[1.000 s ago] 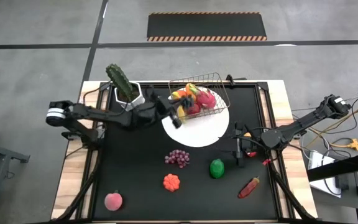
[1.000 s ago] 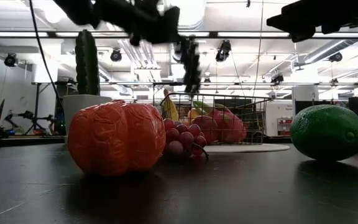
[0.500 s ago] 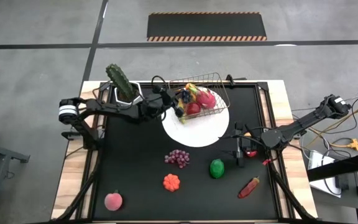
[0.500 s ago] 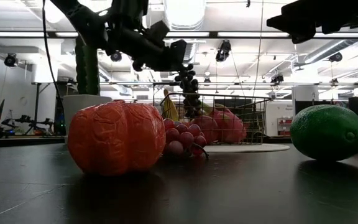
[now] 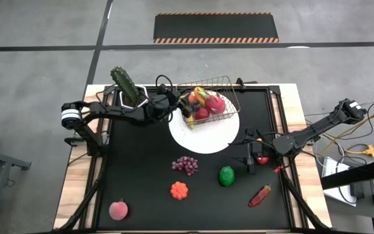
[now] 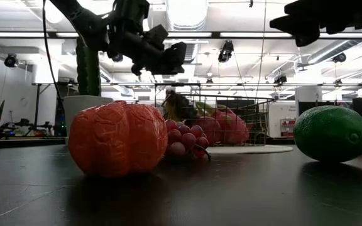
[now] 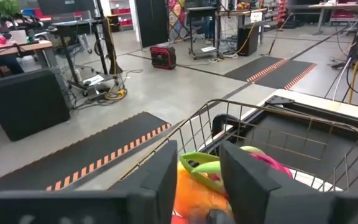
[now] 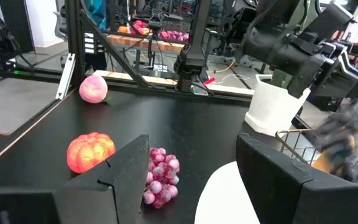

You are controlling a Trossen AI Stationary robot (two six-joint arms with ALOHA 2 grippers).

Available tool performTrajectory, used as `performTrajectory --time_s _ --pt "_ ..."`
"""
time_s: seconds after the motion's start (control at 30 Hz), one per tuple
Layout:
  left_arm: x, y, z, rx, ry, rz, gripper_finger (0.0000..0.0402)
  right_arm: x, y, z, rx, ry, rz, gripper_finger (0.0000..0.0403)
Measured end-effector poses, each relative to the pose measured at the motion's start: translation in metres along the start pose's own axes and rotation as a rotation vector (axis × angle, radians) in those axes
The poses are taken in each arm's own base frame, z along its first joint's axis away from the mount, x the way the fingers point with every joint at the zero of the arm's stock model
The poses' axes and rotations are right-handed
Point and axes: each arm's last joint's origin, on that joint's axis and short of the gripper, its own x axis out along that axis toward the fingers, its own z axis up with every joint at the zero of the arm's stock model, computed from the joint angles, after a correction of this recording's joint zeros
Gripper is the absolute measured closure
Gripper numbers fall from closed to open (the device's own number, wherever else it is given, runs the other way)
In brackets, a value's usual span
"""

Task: Build produce basket
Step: Put the green lime into the wire basket

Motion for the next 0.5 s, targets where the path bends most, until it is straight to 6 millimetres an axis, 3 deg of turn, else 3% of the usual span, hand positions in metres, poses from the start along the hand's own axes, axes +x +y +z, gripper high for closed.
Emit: performTrajectory --time_s 0.27,0.5 --pt "-0.005 -0.001 0.006 -0.008 -0.015 -0.012 0.0238 0.000 0.000 -0.001 0.109 0.008 0.001 0.0179" --pt "-0.038 -0.018 0.029 -0.018 -0.062 -0.238 0.0228 0.000 0.001 -0.004 0.201 0.039 0.025 0.0179"
